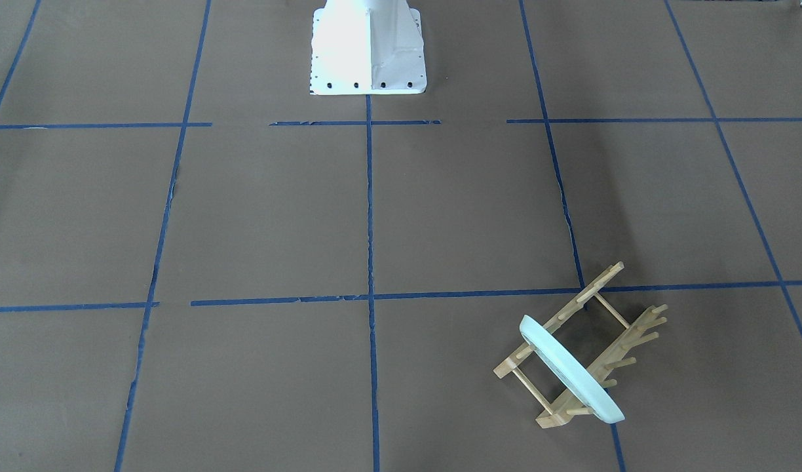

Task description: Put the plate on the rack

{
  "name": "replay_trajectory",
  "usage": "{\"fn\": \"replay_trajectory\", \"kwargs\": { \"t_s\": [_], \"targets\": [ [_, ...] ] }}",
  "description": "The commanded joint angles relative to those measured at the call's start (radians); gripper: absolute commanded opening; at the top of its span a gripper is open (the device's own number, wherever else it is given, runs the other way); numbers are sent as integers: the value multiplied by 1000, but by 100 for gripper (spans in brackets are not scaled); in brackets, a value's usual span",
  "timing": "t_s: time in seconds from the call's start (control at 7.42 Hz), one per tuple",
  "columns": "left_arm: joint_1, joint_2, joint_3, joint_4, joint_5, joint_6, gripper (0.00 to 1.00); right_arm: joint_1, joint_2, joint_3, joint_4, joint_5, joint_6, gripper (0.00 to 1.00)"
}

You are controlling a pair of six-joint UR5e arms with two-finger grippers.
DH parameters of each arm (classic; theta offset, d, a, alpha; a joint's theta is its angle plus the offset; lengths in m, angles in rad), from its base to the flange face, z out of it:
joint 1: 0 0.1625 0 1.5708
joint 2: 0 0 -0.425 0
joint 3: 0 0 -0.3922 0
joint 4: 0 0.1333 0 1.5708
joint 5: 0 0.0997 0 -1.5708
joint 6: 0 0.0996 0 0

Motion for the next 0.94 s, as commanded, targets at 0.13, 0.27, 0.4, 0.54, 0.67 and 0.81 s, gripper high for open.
{"fn": "replay_trajectory", "kwargs": {
  "t_s": [0.13,0.27,0.4,0.54,0.67,0.81],
  "targets": [
    [0,-1,-84,82,-3,1,100,-1,0,0,1,0,0,100],
    [0,-3,-84,84,-2,1,100,-1,0,0,1,0,0,100],
    [0,-4,-84,85,-2,1,100,-1,0,0,1,0,0,100],
    [0,-4,-82,89,-3,1,100,-1,0,0,1,0,0,100],
    [0,-6,-82,92,-3,1,100,-1,0,0,1,0,0,100],
    [-2,-4,-82,95,-3,1,100,-1,0,0,1,0,0,100]
  ]
}}
